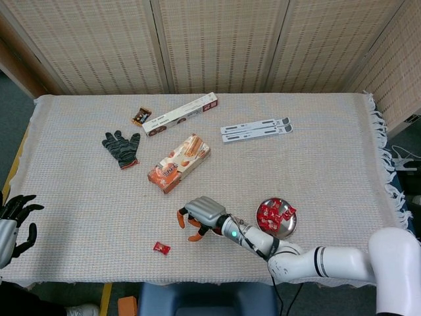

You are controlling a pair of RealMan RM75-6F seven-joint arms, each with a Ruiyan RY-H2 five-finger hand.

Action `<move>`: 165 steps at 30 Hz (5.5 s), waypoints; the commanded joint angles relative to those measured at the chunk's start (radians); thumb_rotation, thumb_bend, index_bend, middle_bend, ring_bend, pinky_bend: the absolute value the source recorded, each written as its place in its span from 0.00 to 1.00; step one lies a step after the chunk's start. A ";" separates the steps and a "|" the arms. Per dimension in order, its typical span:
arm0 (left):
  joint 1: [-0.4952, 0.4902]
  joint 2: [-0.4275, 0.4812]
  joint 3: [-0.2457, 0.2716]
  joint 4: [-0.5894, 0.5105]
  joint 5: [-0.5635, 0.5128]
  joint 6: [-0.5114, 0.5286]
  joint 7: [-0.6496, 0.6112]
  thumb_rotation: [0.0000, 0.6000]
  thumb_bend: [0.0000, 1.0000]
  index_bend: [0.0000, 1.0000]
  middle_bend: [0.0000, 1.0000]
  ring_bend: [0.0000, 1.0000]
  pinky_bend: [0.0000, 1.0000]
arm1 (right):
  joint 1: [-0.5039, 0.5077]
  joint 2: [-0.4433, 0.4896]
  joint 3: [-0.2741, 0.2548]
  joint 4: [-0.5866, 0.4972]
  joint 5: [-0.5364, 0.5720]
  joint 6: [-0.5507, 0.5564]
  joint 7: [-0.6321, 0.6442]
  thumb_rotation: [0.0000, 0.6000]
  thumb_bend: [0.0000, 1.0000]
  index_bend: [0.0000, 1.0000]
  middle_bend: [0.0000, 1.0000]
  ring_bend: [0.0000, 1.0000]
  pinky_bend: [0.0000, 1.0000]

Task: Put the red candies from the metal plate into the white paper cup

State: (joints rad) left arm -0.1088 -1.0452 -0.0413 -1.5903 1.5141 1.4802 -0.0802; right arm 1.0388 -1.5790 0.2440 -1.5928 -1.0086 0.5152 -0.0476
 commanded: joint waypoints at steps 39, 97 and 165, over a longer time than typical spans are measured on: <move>0.008 0.055 0.008 -0.050 -0.009 -0.015 0.003 1.00 0.62 0.31 0.18 0.09 0.30 | 0.460 -0.251 -0.195 0.254 0.497 0.016 -0.151 1.00 0.09 0.53 0.92 0.80 1.00; -0.084 -0.017 -0.051 0.143 -0.087 -0.143 -0.114 1.00 0.62 0.31 0.18 0.09 0.30 | 0.342 -0.361 -0.101 0.366 0.293 0.082 -0.196 1.00 0.21 0.64 0.92 0.82 1.00; 0.009 0.069 0.029 -0.069 -0.028 -0.057 0.021 1.00 0.62 0.31 0.18 0.10 0.30 | -0.115 0.222 -0.220 -0.250 -0.028 0.398 -0.345 1.00 0.18 0.53 0.92 0.82 1.00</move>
State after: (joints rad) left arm -0.1004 -0.9761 -0.0121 -1.6592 1.4861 1.4232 -0.0588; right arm 0.9249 -1.3575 0.0225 -1.8428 -1.0353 0.9145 -0.3942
